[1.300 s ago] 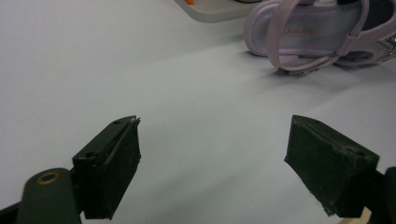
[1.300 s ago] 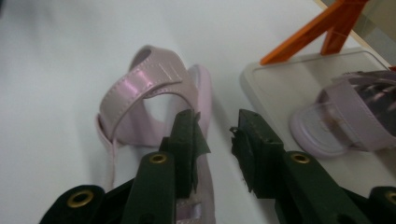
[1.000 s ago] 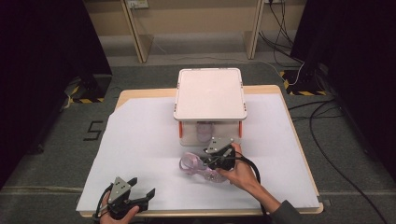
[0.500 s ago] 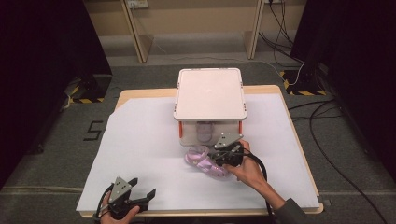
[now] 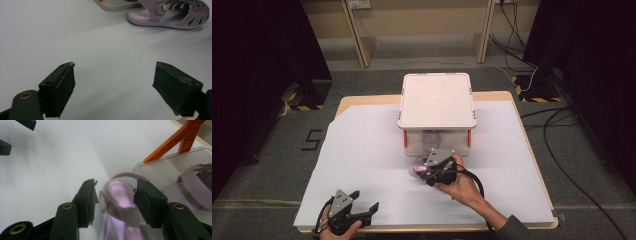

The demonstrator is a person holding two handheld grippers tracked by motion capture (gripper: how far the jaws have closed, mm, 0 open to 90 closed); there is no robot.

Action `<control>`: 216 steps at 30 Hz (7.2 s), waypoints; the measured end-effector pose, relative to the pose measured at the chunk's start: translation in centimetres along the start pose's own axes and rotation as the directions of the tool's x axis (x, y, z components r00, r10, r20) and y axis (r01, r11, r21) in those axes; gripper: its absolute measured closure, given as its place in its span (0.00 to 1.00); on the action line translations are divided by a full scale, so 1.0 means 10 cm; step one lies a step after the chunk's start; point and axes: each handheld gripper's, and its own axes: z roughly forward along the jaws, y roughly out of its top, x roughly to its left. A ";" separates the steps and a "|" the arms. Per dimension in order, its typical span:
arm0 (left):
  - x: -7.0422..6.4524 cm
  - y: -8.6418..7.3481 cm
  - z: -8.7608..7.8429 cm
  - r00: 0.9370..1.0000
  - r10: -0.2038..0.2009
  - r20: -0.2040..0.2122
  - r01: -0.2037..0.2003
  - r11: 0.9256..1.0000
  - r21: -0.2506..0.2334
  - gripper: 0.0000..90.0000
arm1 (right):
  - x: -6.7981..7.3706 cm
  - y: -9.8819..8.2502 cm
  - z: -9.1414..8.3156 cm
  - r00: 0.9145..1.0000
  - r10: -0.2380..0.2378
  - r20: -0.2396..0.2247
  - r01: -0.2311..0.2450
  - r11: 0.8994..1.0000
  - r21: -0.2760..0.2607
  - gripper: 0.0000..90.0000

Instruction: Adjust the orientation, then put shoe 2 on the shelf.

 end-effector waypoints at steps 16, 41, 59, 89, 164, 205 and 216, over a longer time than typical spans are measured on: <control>0.00 0.00 0.00 1.000 0.001 0.004 -0.001 1.000 -0.003 0.19 | 0.05 0.05 0.34 0.999 -0.007 0.045 0.003 0.996 0.089 0.52; 0.00 0.01 -0.02 1.000 -0.002 0.004 0.002 1.000 -0.010 0.19 | 0.18 0.05 0.42 0.993 -0.102 -0.056 0.109 0.985 0.134 0.81; 0.00 0.00 -0.02 1.000 -0.002 0.002 0.002 1.000 -0.009 0.19 | 0.54 -0.27 -0.25 0.919 -0.255 -0.302 0.285 0.957 0.059 0.78; 0.01 0.03 -0.01 1.000 -0.009 -0.003 0.009 1.000 -0.003 0.19 | 0.52 -0.35 -0.54 0.924 -0.190 -0.333 0.186 0.982 -0.046 0.47; 0.00 -0.01 -0.04 1.000 -0.004 -0.003 0.004 1.000 -0.004 0.19 | -0.49 -0.40 -0.29 0.807 -0.347 0.478 0.282 0.937 0.204 0.94; 0.00 0.00 -0.05 1.000 0.002 -0.001 -0.002 1.000 -0.006 0.19 | -0.49 -0.64 -0.52 0.936 0.141 0.323 -0.115 0.989 -0.098 0.35; -0.01 -0.01 -0.05 1.000 0.000 -0.002 0.000 1.000 0.000 0.19 | -0.42 -0.81 -0.34 0.943 0.151 0.295 -0.165 0.986 0.022 0.32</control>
